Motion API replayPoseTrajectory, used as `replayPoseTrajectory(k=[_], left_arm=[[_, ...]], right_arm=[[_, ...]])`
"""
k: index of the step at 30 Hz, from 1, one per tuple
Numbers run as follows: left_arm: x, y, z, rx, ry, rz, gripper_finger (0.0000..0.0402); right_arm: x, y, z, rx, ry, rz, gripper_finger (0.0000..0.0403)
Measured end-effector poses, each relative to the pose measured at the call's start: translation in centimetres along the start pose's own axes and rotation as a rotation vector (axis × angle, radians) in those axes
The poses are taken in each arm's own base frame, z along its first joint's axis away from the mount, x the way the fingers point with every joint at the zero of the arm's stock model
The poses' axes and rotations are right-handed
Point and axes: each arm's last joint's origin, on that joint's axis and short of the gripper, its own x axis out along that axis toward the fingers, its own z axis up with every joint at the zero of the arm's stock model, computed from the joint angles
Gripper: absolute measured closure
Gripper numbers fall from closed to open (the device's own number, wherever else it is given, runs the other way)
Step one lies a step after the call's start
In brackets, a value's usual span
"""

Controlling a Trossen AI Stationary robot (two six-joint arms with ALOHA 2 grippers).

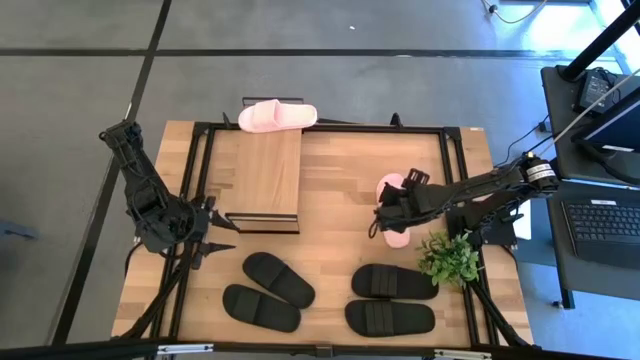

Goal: Pick and place slides into the shelf
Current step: Put the pink slide on the shelf

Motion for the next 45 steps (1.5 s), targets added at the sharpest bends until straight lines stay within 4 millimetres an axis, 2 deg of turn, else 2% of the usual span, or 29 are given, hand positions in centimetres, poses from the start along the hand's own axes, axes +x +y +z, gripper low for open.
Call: replayPoseTrajectory(k=[2,7,12,23,29,32,37,45], left_arm=[[0.0,0.0,0.0,0.0,0.0,0.0,0.0185],[0.0,0.0,0.0,0.0,0.0,0.0,0.0185],[0.0,0.0,0.0,0.001,0.0,0.0,0.0185],[0.0,0.0,0.0,0.001,0.0,0.0,0.0185],[0.0,0.0,0.0,0.002,0.001,0.001,0.0185],[0.0,0.0,0.0,0.002,0.0,0.001,0.0185],[0.0,0.0,0.0,0.003,0.001,0.001,0.0185],[0.0,0.0,-0.1,0.007,0.004,0.003,0.0185]], right_arm=[[0.0,0.1,0.1,-0.004,-0.001,0.014,0.0177],[0.2,0.4,0.2,-0.19,-0.004,0.015,0.0177],[0.7,1.2,0.8,-0.3,-0.028,0.027,0.0177],[3.4,3.7,1.1,-0.387,0.064,0.011,0.0177],[4.9,4.6,1.2,-0.438,0.076,-0.124,0.0177],[5.7,4.8,1.3,-0.441,0.1,-0.136,0.0186],[6.6,4.9,1.4,-0.438,0.135,-0.149,0.0236],[6.9,4.8,1.4,-0.456,0.153,-0.145,0.0384]])
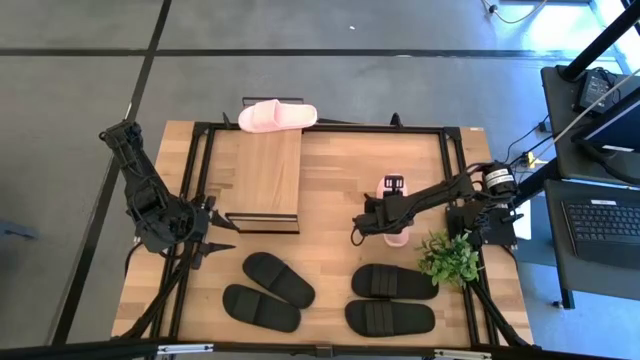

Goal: Pick and place slides into the shelf
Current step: Put the pink slide on the shelf

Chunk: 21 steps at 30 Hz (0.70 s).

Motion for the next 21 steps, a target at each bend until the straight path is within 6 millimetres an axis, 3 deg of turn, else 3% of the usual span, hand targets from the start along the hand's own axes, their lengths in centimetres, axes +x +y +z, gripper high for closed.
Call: replayPoseTrajectory(k=[6,11,21], left_arm=[[0.0,0.0,0.0,0.001,0.001,0.001,0.0185],[0.0,0.0,0.0,0.001,0.001,0.001,0.0185],[0.0,0.0,0.0,0.0,0.001,0.0,0.0185]], right_arm=[[-0.6,-0.5,0.1,0.025,0.001,0.012,0.0387],[-3.6,-2.7,0.4,0.101,-0.112,-0.002,0.0391],[-12.6,-12.1,0.6,0.25,-0.515,-0.195,0.0391]])
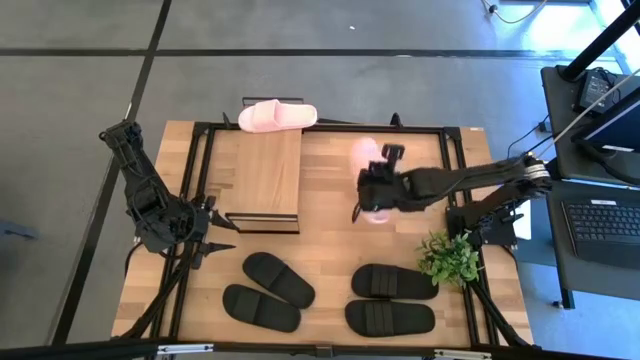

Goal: Pick and place slides into the shelf
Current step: Put the pink slide on the shelf

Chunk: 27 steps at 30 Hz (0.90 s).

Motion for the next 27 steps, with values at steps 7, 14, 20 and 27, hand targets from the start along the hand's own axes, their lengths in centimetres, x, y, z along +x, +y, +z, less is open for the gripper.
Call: replayPoseTrajectory(k=[7,14,20,27], left_arm=[[0.0,0.0,0.0,-0.002,0.0,0.0,0.0185],[0.0,0.0,0.0,-0.005,-0.001,-0.001,0.0185],[0.0,0.0,0.0,-0.002,-0.001,-0.001,0.0185],[0.0,0.0,0.0,0.042,-0.001,-0.001,0.0185]], right_arm=[[0.0,-7.7,4.6,-0.073,-0.276,-0.113,0.0391],[2.0,-13.8,7.0,-0.106,-0.599,-0.24,0.0391],[3.4,-15.1,7.7,-0.043,-0.604,-0.272,0.0391],[4.9,-14.7,8.9,-0.014,-0.684,-0.275,0.0391]])
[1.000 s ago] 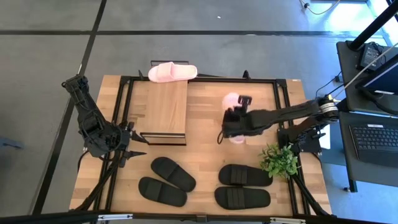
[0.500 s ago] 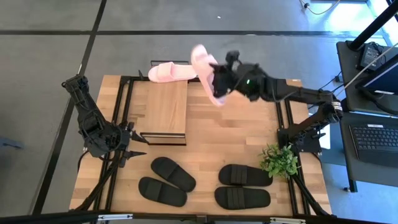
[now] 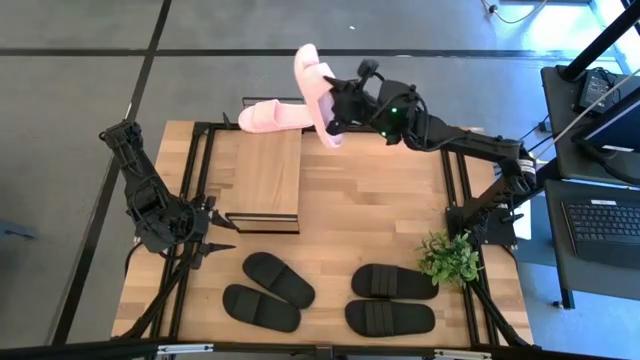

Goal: Pick and place slides into the shelf
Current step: Put the pink slide on the shelf

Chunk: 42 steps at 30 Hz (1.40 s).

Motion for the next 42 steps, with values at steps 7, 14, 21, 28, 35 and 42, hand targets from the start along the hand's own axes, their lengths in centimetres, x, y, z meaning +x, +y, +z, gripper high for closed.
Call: replayPoseTrajectory(k=[7,14,21,28,35,42], left_arm=[[0.0,0.0,0.0,-0.001,-0.001,0.0,0.0185],[0.0,0.0,0.0,0.0,0.0,0.0,0.0185],[0.0,0.0,0.0,0.008,0.0,0.0,0.0185],[0.0,0.0,0.0,0.009,0.001,0.0,0.0185],[0.0,0.0,0.0,0.01,0.0,0.0,0.0185],[0.0,0.0,0.0,0.011,0.003,-0.003,0.0185]], right_arm=[[2.1,3.5,-0.9,-0.45,-0.127,0.185,0.0391],[4.5,6.2,-2.2,-0.643,-0.291,0.247,0.0391],[6.8,7.5,-1.5,-0.713,-0.418,0.275,0.0391],[9.9,9.4,-1.1,-0.761,-0.476,0.367,0.0391],[12.8,11.8,-2.2,-0.779,-0.455,0.431,0.0388],[13.9,13.5,-3.2,-0.788,-0.436,0.483,0.0391]])
